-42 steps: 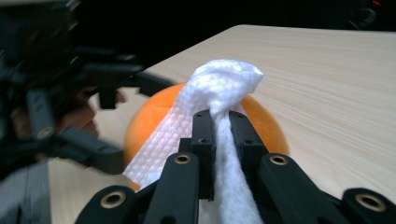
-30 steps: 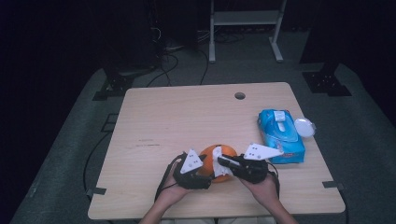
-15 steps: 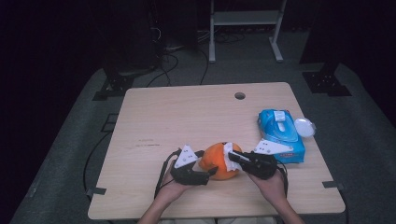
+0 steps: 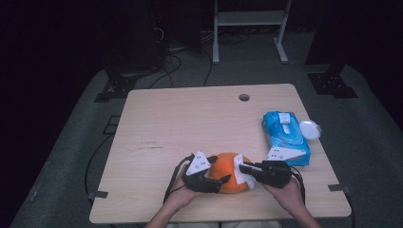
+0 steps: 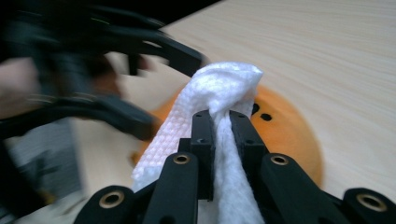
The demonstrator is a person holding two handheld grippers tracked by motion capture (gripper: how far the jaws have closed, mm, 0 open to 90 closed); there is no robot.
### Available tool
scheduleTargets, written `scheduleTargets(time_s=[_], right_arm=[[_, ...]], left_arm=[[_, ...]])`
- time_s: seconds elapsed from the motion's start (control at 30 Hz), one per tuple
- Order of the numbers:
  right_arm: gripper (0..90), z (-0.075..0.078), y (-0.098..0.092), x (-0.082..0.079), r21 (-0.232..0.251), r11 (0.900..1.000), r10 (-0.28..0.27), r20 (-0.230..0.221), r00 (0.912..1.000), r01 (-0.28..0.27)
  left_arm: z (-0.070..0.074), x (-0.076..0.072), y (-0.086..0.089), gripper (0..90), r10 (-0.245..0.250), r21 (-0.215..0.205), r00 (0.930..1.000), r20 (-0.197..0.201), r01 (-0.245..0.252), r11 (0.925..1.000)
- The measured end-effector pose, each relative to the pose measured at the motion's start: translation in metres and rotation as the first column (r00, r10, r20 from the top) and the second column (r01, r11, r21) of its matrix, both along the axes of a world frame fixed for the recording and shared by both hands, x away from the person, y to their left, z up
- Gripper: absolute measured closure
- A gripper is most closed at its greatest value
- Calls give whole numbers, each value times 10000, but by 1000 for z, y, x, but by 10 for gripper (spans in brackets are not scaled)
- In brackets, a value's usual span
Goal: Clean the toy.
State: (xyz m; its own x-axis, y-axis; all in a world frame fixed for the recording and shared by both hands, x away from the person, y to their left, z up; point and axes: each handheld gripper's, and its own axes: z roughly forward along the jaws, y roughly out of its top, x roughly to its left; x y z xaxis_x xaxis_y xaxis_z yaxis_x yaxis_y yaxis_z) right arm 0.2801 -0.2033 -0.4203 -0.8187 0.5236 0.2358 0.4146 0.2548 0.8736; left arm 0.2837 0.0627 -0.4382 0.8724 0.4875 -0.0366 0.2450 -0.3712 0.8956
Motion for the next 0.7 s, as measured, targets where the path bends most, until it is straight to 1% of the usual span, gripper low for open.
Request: scheduleTargets(time_s=[0.07, 0.1, 0.13, 0.17, 0.2, 0.23, 0.27, 0.3, 0.33, 0.37, 0.4, 0.43, 0.47, 0.5, 0.53, 0.57, 0.6, 0.63, 0.67, 0.7], right_arm=[[804, 1, 3, -4, -113, 9994, 340, 81, 9994, -339], [805, 0, 4, -4, -295, 9988, 389, 193, 9991, -383], [806, -1, 4, -3, -342, 9990, 291, 211, 9994, -283], [806, -2, 1, -1, -278, 9996, 108, 132, 9999, -104], [805, -2, -3, 2, -254, 9995, -176, 122, 9998, 179], [804, -3, -8, 5, -349, 9982, -476, 195, 9987, 482], [803, -3, -12, 7, -391, 9962, -768, 140, 9969, 773], [803, -5, -16, 9, -381, 9951, -907, 17, 9959, 907], [803, -5, -18, 9, -402, 9944, -978, -14, 9952, 977], [805, -6, -19, 8, -446, 9941, -993, -22, 9951, 991], [805, -6, -19, 5, -386, 9952, -905, -45, 9959, 902], [805, -6, -19, 5, -386, 9952, -905, -45, 9959, 902], [805, -6, -14, 0, -334, 9989, -337, 10, 9994, 337], [804, -4, -12, -3, -293, 9996, -41, 54, 10000, 43], [804, -3, -10, -4, -397, 9992, 82, 162, 9998, -76], [805, -2, -9, -4, -570, 9984, 48, 312, 9995, -31], [805, -2, -10, -2, -611, 9981, -101, 320, 9994, 121], [803, -2, -13, 1, -565, 9978, -333, 273, 9991, 348], [803, -3, -16, 4, -520, 9968, -603, 206, 9980, 613], [801, -3, -19, 7, -521, 9948, -863, 179, 9961, 871]], left_arm=[[-5, -3, -4, 279, -375, 303, 9993, -90, 377, 9988], [-5, -5, -5, 288, -390, 426, 9992, -13, 390, 9983], [-3, -6, -6, 297, -467, 479, 9989, -39, 468, 9978], [-3, -7, -6, 298, -610, 603, 9981, -61, 613, 9963], [-3, -9, -6, 299, -772, 671, 9970, -70, 775, 9947], [-3, -11, -7, 299, -974, 785, 9952, -33, 973, 9922], [-3, -14, -8, 299, -1149, 843, 9934, 41, 1141, 9899], [-3, -14, -8, 299, -1149, 843, 9934, 41, 1141, 9899], [1, -16, -10, 297, -1231, 890, 9917, 373, 1194, 9888], [4, -16, -10, 279, -1014, 653, 9936, 499, 981, 9930], [6, -14, -10, 249, -680, 295, 9963, 525, 665, 9973], [6, -14, -10, 228, -680, 295, 9963, 525, 665, 9973], [4, -10, -11, 228, -318, 81, 9986, 424, 315, 9995], [1, -9, -12, 238, -340, 268, 9988, 360, 330, 9991], [1, -9, -12, 260, -340, 268, 9988, 360, 330, 9991], [-4, -10, -14, 278, -569, 476, 9982, 175, 560, 9973], [-5, -10, -15, 289, -677, 600, 9977, 89, 670, 9959], [-5, -10, -15, 290, -677, 600, 9977, 89, 670, 9959], [-4, -11, -16, 298, -778, 745, 9969, 129, 766, 9943], [-4, -12, -16, 298, -829, 740, 9965, 137, 817, 9939]])
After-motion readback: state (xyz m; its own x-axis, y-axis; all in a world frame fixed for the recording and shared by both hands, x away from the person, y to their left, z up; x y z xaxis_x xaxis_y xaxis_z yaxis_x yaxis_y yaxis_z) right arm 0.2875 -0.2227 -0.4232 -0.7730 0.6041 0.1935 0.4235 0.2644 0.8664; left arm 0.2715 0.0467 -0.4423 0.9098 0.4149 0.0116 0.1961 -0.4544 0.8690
